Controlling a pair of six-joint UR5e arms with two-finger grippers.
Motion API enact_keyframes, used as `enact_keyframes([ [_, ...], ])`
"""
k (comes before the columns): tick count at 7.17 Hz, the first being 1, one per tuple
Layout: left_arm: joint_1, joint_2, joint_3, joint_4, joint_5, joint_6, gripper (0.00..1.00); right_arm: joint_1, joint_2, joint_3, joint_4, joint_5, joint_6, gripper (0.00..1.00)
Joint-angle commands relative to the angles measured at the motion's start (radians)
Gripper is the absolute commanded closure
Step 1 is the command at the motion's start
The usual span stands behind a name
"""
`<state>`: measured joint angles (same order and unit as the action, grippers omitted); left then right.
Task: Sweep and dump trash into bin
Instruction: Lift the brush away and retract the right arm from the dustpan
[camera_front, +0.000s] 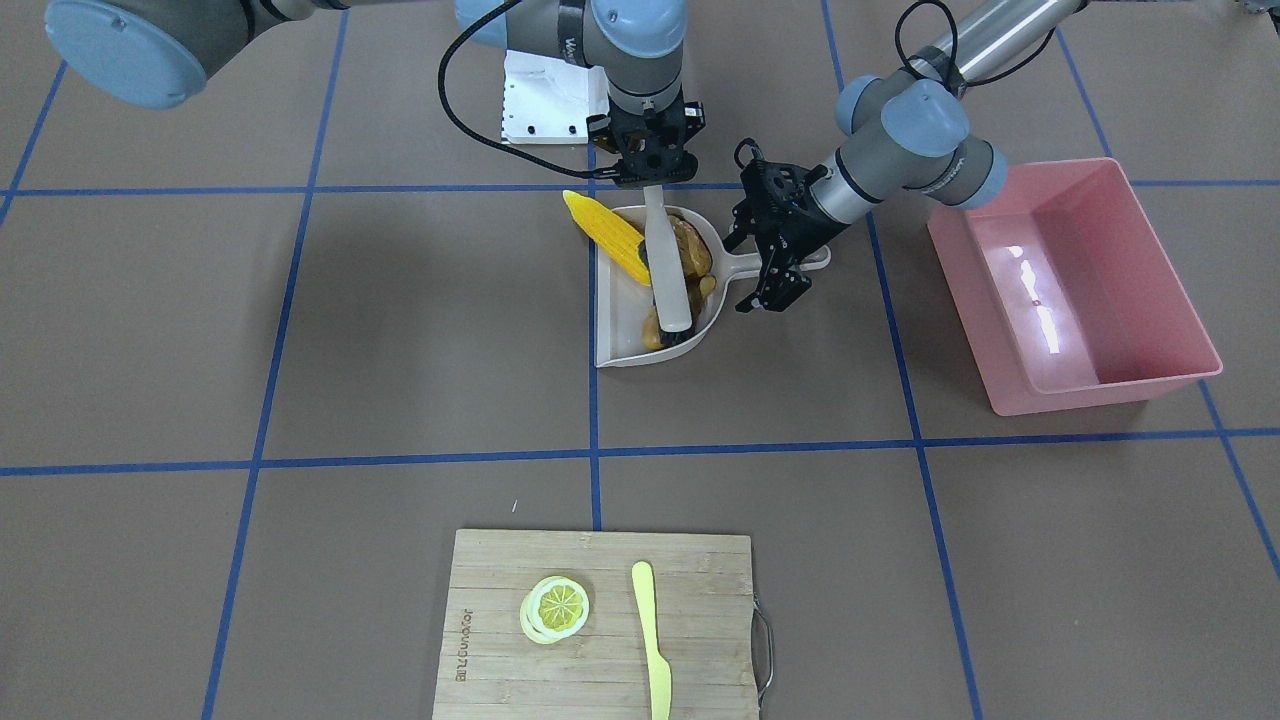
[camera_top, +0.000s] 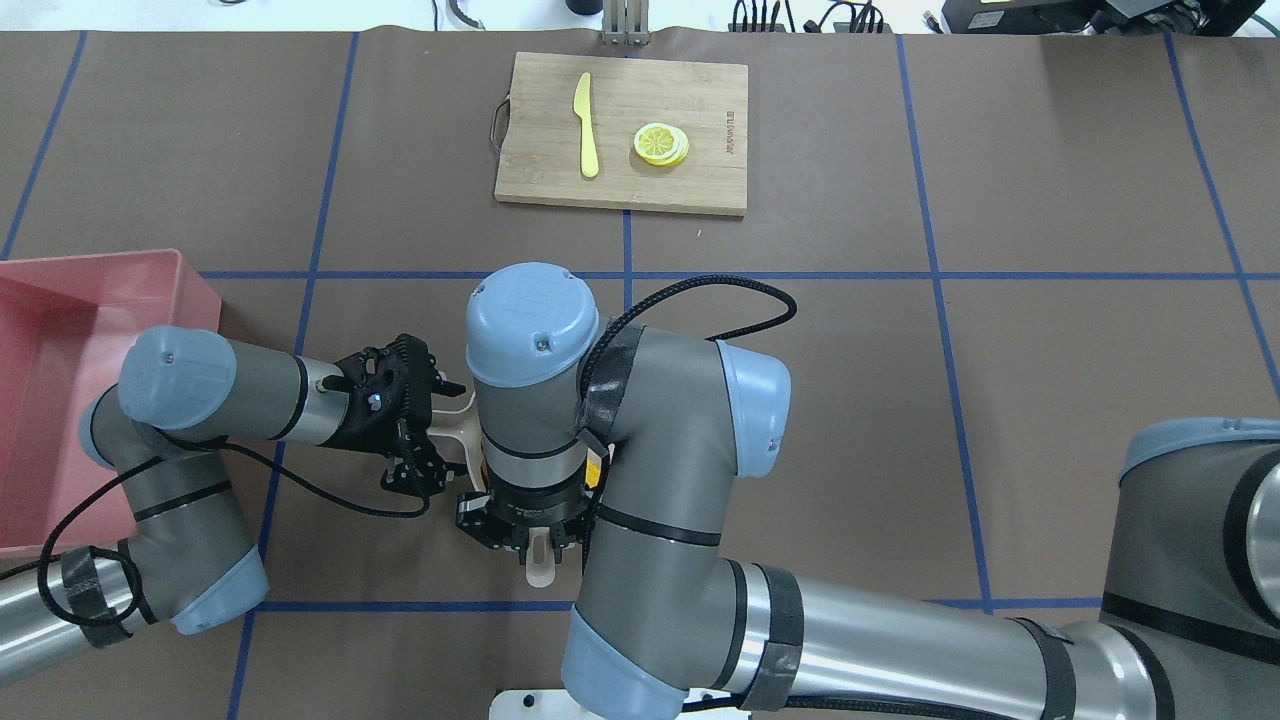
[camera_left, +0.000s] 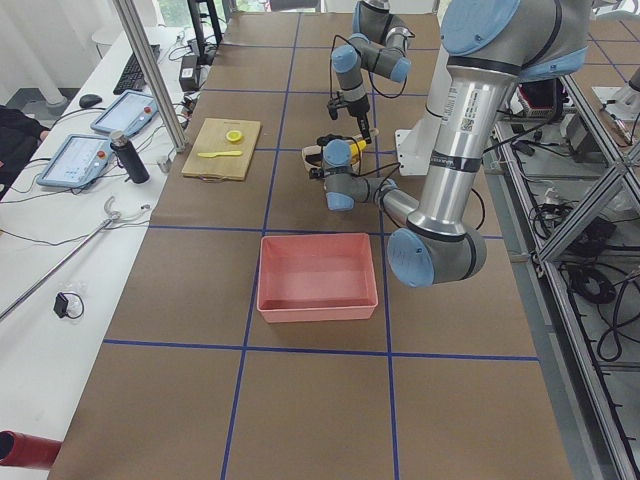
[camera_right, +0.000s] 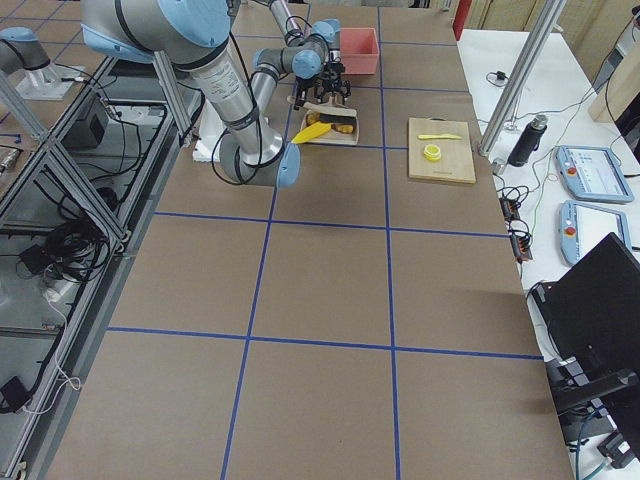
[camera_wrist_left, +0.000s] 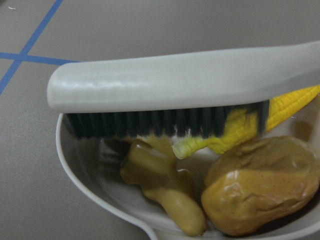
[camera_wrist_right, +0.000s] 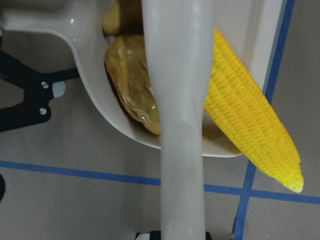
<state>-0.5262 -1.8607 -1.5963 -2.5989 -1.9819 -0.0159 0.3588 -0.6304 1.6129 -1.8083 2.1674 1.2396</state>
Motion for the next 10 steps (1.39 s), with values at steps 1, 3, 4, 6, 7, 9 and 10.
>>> enact_keyframes([
  [1, 0.0, 0.0, -0.001, -0.001, 0.0, -0.001, 0.03, 0.011, 0.056, 0.013, -0.095, 0.009, 0.003, 1.0],
  [3, 0.0, 0.0, 0.001, -0.001, 0.0, 0.001, 0.04, 0.032, 0.057, 0.083, -0.176, 0.028, 0.003, 1.0],
  [4, 0.0, 0.0, -0.001, -0.001, 0.0, -0.001, 0.03, 0.052, 0.048, 0.12, -0.227, 0.028, -0.005, 1.0],
  [6, 0.0, 0.0, 0.001, -0.004, 0.0, -0.001, 0.04, 0.126, -0.128, 0.27, -0.256, 0.012, -0.044, 1.0],
  [7, 0.0, 0.0, -0.001, -0.007, 0.0, -0.001, 0.12, 0.188, -0.26, 0.353, -0.256, 0.006, -0.125, 1.0],
  [9, 0.0, 0.0, -0.002, -0.012, 0.0, 0.001, 0.39, 0.303, -0.484, 0.485, -0.258, -0.012, -0.286, 1.0],
  [10, 0.0, 0.0, -0.004, -0.012, -0.002, 0.002, 0.51, 0.325, -0.577, 0.519, -0.255, -0.012, -0.348, 1.0],
])
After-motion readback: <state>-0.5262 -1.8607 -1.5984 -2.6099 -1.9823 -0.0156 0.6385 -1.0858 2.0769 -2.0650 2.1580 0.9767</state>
